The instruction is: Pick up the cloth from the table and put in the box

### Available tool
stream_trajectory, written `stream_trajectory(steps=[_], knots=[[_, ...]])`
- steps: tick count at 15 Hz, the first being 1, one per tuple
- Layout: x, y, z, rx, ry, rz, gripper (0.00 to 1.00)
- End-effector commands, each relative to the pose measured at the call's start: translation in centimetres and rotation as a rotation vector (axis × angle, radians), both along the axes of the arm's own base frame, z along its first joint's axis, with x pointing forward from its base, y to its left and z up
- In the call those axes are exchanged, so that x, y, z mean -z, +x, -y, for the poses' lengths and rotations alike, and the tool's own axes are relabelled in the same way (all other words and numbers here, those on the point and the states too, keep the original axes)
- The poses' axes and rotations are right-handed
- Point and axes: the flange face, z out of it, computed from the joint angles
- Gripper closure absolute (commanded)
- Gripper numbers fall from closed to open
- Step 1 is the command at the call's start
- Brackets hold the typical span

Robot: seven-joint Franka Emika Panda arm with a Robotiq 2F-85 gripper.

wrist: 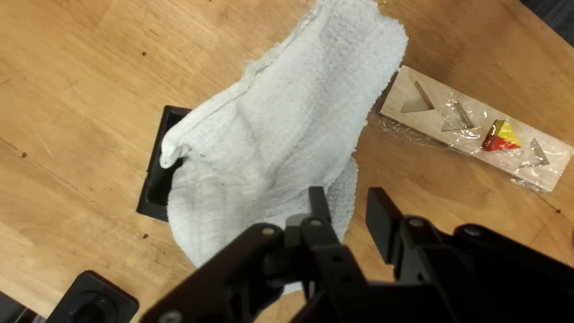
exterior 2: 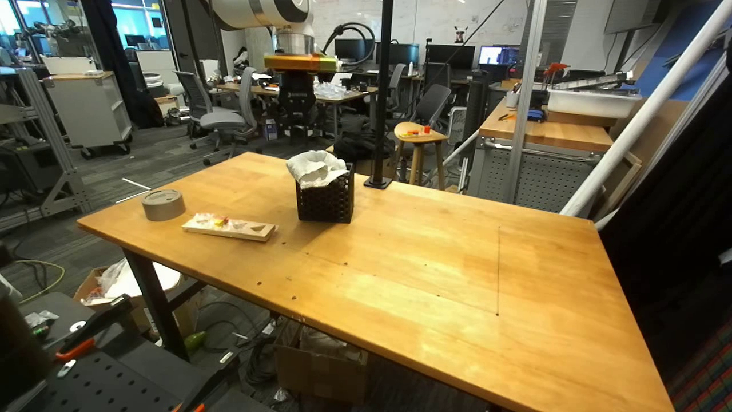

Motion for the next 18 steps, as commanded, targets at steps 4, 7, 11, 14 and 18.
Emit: stream_trajectory(steps=[4, 7, 11, 14, 18], knots=[[1.1, 1.9, 1.0, 0.025, 0.042, 0.069, 1.0], [3.3, 2.4, 1.6, 0.044, 0.071, 0.064, 1.0], [5.6, 2.7, 2.8, 0.073, 0.092, 0.057, 1.0], [5.9, 2.9, 4.0, 0.084, 0.078, 0.061, 1.0], [5.7, 2.9, 5.5, 0.101, 0.072, 0.073, 1.0]])
